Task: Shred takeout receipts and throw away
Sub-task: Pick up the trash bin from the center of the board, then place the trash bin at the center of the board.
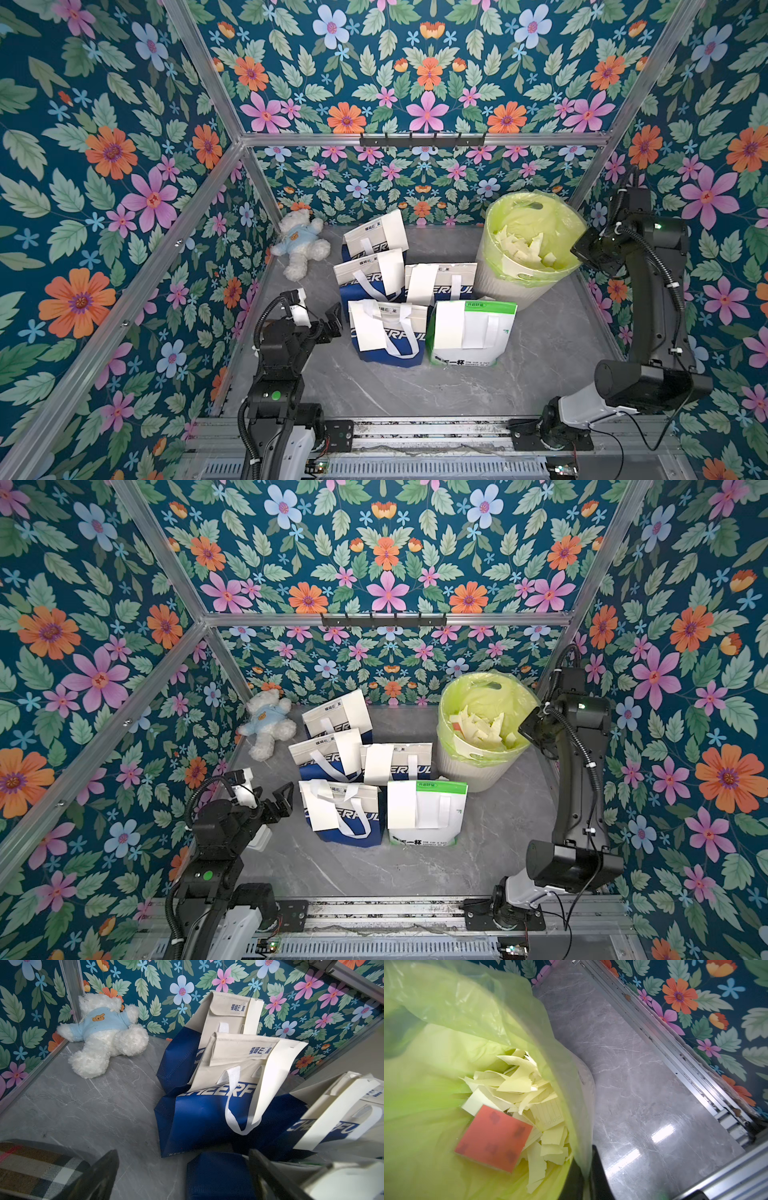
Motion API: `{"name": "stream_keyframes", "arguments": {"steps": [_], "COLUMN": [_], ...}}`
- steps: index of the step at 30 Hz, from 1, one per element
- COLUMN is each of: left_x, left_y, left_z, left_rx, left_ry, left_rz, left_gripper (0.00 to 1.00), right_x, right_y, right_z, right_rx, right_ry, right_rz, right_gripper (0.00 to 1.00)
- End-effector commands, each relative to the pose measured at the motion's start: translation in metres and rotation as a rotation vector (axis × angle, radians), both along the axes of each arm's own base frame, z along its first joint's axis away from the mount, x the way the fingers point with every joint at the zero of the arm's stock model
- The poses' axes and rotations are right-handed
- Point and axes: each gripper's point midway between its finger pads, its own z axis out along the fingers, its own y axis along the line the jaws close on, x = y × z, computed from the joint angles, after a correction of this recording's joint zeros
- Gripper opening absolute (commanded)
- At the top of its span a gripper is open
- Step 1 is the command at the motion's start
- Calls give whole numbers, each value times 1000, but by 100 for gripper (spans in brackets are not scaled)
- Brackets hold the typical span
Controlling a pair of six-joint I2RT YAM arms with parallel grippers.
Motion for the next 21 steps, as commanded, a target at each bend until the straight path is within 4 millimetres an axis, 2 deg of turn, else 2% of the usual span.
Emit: {"name": "stream_keyframes", "arguments": {"steps": [1, 12, 21], "left_x": [1, -1, -1], "left_y": [-2, -4, -5], "left_z": [4, 6, 7], "left_rx": [-8, -10, -12], "left_ry": [-15, -28, -30], "left_rz": [-7, -19, -21], "left_gripper": [99, 99, 99], "right_x": [-12, -87, -119], "right_y": [0, -20, -33], "right_z": [12, 6, -9], "right_rx": [-28, -213, -233], "right_ry": [-65, 34, 80], "right_rz": [-8, -64, -150], "right_gripper": [0, 0, 0]}}
